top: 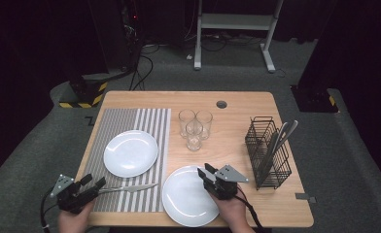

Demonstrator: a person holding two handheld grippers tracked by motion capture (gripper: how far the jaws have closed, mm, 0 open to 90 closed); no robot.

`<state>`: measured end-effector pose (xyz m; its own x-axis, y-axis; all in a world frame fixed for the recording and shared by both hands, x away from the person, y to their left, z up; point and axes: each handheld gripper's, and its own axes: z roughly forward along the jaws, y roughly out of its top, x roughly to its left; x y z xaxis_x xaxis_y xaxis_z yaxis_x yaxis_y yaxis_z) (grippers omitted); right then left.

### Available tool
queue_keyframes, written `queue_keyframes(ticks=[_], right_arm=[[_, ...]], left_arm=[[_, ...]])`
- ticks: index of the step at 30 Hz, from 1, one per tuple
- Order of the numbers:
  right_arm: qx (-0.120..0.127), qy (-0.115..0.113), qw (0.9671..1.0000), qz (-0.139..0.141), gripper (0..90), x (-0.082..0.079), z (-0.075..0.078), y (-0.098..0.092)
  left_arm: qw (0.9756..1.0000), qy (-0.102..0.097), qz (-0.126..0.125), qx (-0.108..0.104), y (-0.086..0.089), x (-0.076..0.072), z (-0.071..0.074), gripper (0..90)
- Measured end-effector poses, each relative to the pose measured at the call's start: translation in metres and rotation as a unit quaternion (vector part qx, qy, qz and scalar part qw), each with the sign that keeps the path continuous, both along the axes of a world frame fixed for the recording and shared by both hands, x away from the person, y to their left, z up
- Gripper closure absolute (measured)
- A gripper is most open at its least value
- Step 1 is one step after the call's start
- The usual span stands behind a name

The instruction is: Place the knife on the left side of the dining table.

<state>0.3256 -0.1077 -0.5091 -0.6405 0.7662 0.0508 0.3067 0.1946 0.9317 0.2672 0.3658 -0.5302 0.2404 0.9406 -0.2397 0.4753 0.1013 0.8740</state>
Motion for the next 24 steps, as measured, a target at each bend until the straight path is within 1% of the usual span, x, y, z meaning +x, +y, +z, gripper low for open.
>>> queue_keyframes(ticks=[4,6,10,11,12,14,15,17,18,20,22,24], right_arm=[[0.0,0.001,1.0,0.0,62.9,0.0,0.0,-0.001],[0.001,0.0,1.0,0.001,62.9,0.0,0.0,-0.001],[0.004,0.0,1.0,0.001,62.9,-0.001,0.001,-0.002],[0.004,0.0,1.0,0.001,62.9,0.0,0.001,-0.002],[0.004,0.0,1.0,0.0,62.9,0.0,0.001,-0.002],[0.005,0.0,1.0,-0.001,62.9,0.0,0.001,-0.002],[0.005,0.001,1.0,-0.001,62.9,0.0,0.001,-0.002],[0.004,0.0,1.0,0.0,62.9,0.0,0.001,-0.001],[0.004,0.001,1.0,0.0,62.9,0.0,0.001,-0.001],[0.003,0.001,1.0,0.001,62.9,0.0,0.001,0.0],[0.003,0.001,1.0,0.0,62.9,0.0,0.001,0.0],[0.003,0.001,1.0,0.0,62.8,0.0,0.0,0.0]], left_arm=[[1.0,0.005,0.0,0.006,-0.003,0.002,0.003,34.5],[0.9999,0.01,-0.002,0.014,-0.005,0.003,0.004,34.5],[0.9996,0.018,-0.007,0.019,-0.006,0.004,0.007,34.4],[0.9993,0.022,-0.009,0.027,-0.006,0.003,0.006,34.4],[0.9992,0.026,-0.009,0.03,-0.005,0.002,0.005,34.1],[0.9991,0.033,-0.01,0.024,-0.002,-0.001,0.003,34.0],[0.9989,0.037,-0.01,0.027,-0.001,-0.003,0.001,34.2],[0.9982,0.045,-0.011,0.039,0.0,-0.007,-0.002,35.3],[0.998,0.047,-0.011,0.041,0.001,-0.009,-0.003,36.1],[0.9979,0.05,-0.008,0.04,0.002,-0.012,-0.005,36.9],[0.9981,0.052,-0.004,0.034,0.004,-0.015,-0.007,37.6],[0.9979,0.055,-0.001,0.035,0.006,-0.017,-0.009,38.2]])
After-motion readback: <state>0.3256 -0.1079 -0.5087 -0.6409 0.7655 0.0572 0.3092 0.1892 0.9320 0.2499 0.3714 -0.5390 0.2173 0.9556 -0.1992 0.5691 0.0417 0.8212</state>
